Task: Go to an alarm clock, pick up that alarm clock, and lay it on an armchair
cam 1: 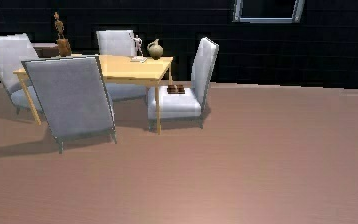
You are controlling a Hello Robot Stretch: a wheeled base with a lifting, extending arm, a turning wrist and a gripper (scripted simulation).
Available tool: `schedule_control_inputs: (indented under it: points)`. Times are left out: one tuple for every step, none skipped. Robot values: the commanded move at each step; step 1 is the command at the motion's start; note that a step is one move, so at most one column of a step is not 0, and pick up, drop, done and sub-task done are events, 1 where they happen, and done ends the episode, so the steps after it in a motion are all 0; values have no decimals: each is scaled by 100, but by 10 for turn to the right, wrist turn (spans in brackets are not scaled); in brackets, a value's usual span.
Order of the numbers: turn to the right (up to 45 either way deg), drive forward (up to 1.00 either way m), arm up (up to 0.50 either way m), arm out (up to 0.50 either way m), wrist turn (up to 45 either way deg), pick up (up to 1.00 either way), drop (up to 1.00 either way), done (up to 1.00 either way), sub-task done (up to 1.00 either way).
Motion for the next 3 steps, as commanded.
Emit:
schedule_control_inputs:
  points:
    - [0, 0, -30, 0, 0, 0, 0, 0, 0]
    - [0, 0, 0, 0, 0, 100, 0, 0, 0]
    - [0, 0, 10, 0, 0, 0, 0, 0, 0]
